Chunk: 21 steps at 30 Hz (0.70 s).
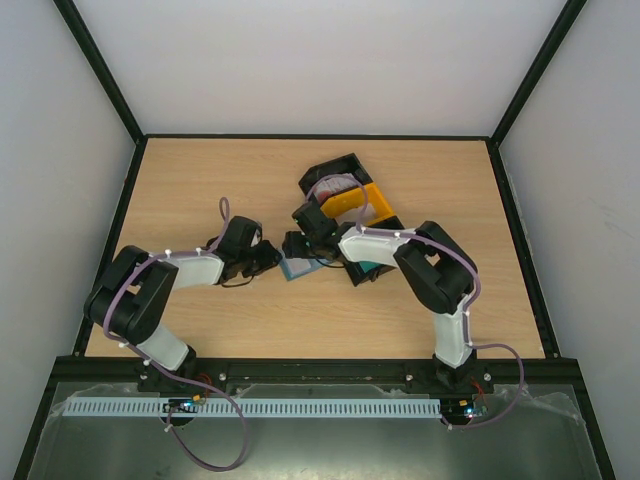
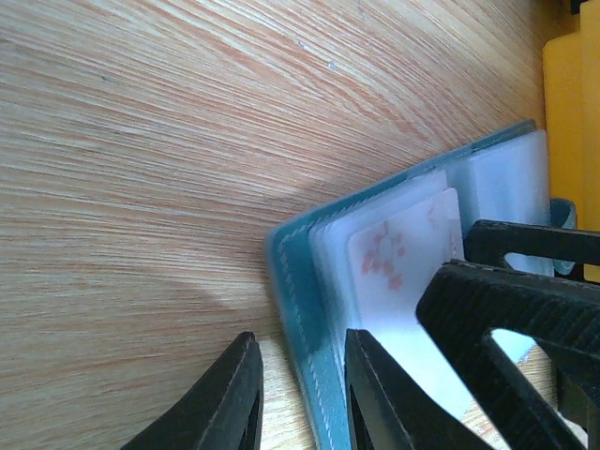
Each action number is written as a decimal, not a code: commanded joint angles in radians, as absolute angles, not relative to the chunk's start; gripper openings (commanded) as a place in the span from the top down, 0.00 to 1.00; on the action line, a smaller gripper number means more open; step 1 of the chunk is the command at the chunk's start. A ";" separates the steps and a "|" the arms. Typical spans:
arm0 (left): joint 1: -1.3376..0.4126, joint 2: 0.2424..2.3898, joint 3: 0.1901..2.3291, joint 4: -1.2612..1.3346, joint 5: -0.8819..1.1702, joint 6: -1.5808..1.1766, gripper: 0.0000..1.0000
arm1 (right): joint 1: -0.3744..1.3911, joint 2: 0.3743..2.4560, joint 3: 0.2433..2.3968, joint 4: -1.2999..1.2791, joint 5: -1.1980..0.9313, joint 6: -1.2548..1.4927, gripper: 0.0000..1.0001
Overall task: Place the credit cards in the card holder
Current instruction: Insert the credit card into the card holder.
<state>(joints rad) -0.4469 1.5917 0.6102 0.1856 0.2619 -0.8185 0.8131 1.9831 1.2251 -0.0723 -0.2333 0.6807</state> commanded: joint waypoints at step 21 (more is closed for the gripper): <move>-0.451 1.556 0.660 0.067 0.167 -0.779 0.61 | 0.779 1.800 1.270 -0.222 -0.089 0.619 0.34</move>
